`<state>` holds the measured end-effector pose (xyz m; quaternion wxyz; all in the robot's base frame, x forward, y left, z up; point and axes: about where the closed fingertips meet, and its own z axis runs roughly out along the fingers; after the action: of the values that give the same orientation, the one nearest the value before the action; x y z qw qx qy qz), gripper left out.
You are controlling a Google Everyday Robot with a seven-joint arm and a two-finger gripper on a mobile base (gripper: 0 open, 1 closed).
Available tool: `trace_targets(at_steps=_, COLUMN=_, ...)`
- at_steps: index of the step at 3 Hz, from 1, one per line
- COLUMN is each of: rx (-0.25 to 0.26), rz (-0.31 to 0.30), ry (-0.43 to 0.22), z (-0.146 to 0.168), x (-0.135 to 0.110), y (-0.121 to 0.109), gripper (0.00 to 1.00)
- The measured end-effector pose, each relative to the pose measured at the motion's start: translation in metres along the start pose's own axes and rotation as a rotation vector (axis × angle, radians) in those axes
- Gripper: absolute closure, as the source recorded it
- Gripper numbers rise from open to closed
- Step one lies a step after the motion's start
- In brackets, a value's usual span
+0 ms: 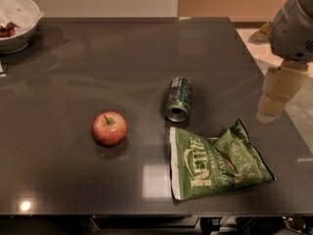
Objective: Place green can upright
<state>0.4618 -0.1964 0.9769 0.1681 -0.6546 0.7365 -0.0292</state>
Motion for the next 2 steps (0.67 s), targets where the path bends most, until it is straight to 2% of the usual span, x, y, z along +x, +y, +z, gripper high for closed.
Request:
trace_targets(at_steps=1, rx=-0.012, rz=-0.164, ry=-0.043, z=0.017, x=-0.032, y=-0.018, gripper=0.00)
trace_targets(at_steps=2, rx=-0.013, rz=-0.362, ry=-0.080, z=0.037, x=-0.067, y=-0.034, gripper=0.00)
